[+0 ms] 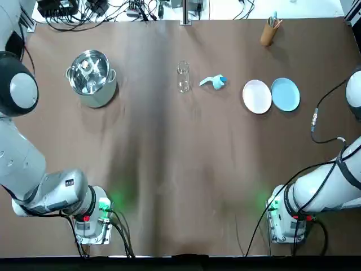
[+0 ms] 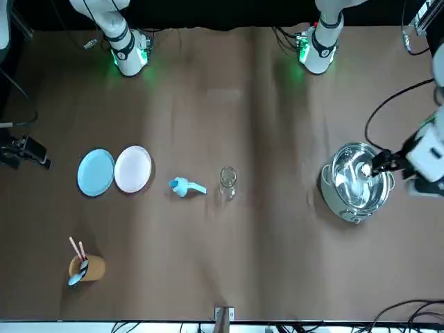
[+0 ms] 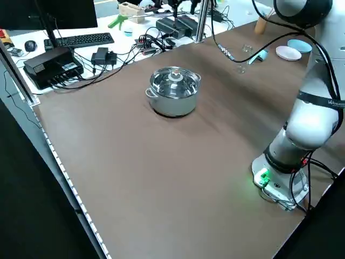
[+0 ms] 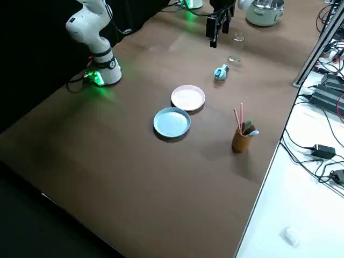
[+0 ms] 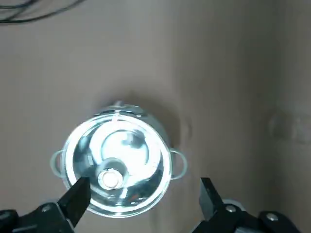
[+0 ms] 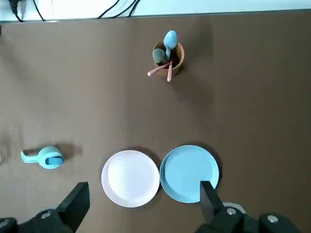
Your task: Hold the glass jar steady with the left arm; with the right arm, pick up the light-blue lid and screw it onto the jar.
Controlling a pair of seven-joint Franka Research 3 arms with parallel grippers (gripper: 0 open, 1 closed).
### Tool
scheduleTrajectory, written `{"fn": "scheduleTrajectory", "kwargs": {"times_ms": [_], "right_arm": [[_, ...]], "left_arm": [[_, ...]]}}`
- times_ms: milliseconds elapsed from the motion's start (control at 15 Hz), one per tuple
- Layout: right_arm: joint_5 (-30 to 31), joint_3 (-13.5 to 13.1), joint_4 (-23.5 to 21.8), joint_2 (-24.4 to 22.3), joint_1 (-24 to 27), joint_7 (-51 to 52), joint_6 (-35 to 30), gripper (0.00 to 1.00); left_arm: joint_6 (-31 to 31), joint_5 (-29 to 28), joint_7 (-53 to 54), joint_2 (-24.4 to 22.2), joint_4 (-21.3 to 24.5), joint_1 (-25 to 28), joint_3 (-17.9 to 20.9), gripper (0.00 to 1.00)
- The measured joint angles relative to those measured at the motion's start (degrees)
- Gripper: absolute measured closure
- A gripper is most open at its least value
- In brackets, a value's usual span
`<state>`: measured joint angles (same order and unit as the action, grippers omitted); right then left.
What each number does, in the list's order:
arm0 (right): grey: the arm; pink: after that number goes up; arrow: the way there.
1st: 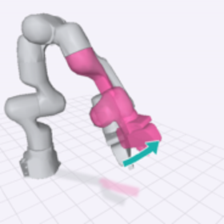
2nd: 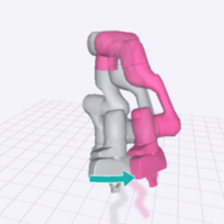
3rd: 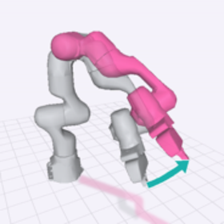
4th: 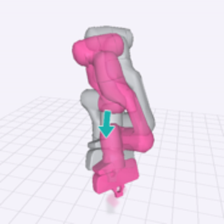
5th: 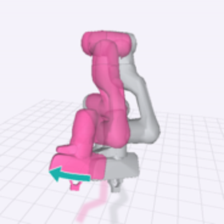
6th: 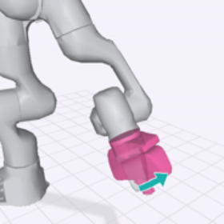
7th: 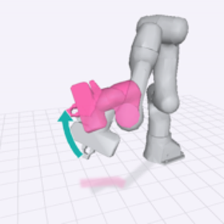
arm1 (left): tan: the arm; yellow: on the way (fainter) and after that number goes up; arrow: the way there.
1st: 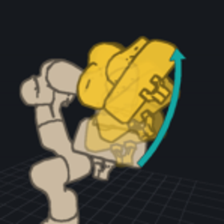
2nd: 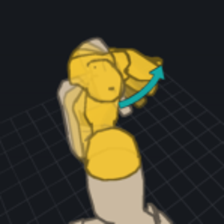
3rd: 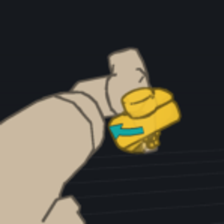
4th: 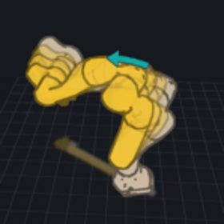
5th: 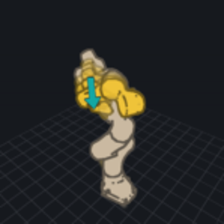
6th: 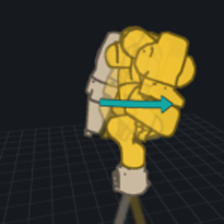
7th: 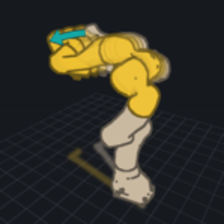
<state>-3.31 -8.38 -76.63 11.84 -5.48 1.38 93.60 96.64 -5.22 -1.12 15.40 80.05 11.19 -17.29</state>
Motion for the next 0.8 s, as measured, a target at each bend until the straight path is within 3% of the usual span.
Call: {"fn": "scheduleTrajectory", "kwargs": {"times_ms": [267,533,800], "right_arm": [[0.0,0.0,0.0,0.0,0.0,0.0,0.0,0.00],[-0.1,0.0,0.0,0.0,0.0,0.0,-0.2,0.00],[-0.1,0.0,-0.2,0.2,0.0,-0.1,-2.6,0.00]], "left_arm": [[0.1,1.7,0.2,6.3,0.4,-1.5,-8.2,0.01],[0.8,1.8,0.6,11.4,0.3,-4.4,-10.4,0.01],[0.9,2.5,1.8,12.4,0.0,-4.4,-14.6,0.01]]}}
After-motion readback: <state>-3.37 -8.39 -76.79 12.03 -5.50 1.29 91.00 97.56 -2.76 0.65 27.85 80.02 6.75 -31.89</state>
